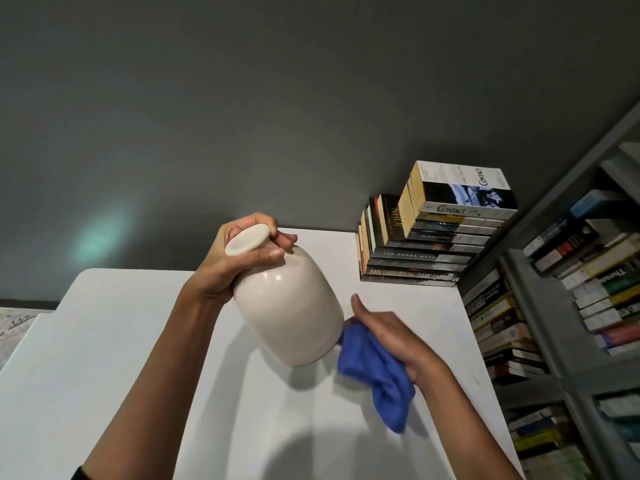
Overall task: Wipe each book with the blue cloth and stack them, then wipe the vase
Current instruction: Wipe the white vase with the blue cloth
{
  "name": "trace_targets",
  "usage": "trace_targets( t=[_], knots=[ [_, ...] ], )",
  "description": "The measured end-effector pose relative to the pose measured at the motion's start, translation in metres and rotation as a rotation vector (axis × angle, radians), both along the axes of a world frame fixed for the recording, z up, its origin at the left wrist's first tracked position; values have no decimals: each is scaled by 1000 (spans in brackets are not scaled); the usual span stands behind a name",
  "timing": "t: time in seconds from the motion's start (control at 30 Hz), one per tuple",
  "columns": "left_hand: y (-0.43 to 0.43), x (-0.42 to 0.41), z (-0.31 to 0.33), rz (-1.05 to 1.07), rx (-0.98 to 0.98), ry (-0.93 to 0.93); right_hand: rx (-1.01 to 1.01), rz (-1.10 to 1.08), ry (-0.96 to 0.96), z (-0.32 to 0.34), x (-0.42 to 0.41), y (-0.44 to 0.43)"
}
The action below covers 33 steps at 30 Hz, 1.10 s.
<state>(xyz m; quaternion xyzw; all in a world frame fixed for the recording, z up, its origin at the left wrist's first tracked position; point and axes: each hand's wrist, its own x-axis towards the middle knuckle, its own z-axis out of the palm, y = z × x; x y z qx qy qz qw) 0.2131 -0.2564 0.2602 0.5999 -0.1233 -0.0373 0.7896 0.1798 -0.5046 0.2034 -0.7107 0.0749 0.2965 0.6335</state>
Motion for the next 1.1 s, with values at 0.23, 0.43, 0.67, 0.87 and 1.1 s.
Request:
trace_targets(
  t=[0.23,0.43,0.67,0.87,1.1],
  knots=[
    [7,18,-1,-51,95,-6,246,77,27,-6,-11,23],
    [16,31,-15,61,301,150,257,-22,45,-35,-5,44],
    [14,56,-40,231,290,184,202,-52,41,-67,23,63],
    [7,92,-54,270,156,203,74,-91,56,-92,63,76],
    [7,155,-77,276,113,240,-420,-28,-150,-101,136,77]
  ],
)
